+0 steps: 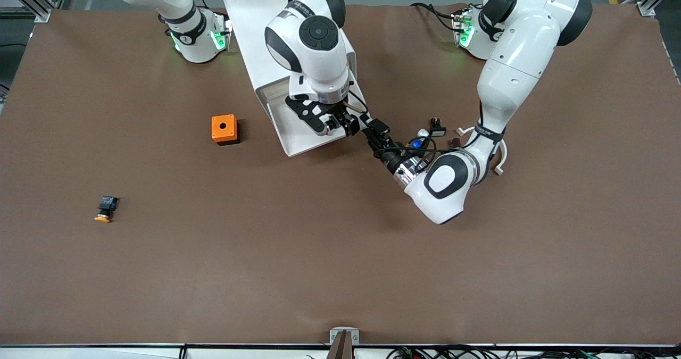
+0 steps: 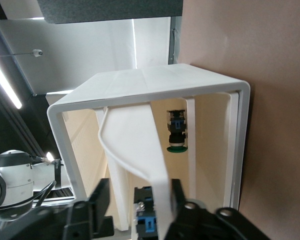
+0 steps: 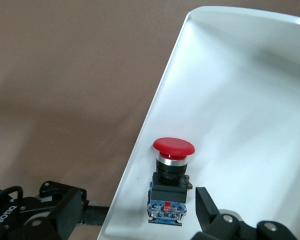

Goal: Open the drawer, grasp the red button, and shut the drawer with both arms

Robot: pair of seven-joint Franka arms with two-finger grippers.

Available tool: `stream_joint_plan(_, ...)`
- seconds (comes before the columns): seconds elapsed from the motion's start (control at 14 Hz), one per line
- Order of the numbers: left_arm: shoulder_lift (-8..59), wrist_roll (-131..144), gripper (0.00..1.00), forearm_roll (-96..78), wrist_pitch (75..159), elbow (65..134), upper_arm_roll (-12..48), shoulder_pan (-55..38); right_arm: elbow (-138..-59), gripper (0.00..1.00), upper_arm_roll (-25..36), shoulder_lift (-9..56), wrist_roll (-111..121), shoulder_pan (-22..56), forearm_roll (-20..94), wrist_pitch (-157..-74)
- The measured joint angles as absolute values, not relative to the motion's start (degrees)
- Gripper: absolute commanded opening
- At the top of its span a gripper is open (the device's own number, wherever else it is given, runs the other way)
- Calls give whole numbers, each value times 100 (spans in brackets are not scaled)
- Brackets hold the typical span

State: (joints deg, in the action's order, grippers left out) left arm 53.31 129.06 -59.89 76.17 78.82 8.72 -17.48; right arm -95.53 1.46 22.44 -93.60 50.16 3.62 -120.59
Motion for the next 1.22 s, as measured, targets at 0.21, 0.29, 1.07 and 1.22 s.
stream_joint_plan(0.21,5330,12519,100,-5987,7734,7785,872,-1670,-9553,100,149,2254,-9407,5030,362,-12014)
stream_joint_plan(0.29,5330,12365,100,-5964,7778,7776,871,-1619,-9553,100,149,2272,-9430,5048,362,-11991)
stream_joint_plan(1.07,5060,8727,100,-3973,8281,7517,724,-1317,-9553,100,149,2424,-9683,5141,362,-11851)
stream_joint_plan(1.22,4931,7933,100,-3706,8402,7406,631,-1317,-9553,100,149,2486,-9737,5175,362,-11851)
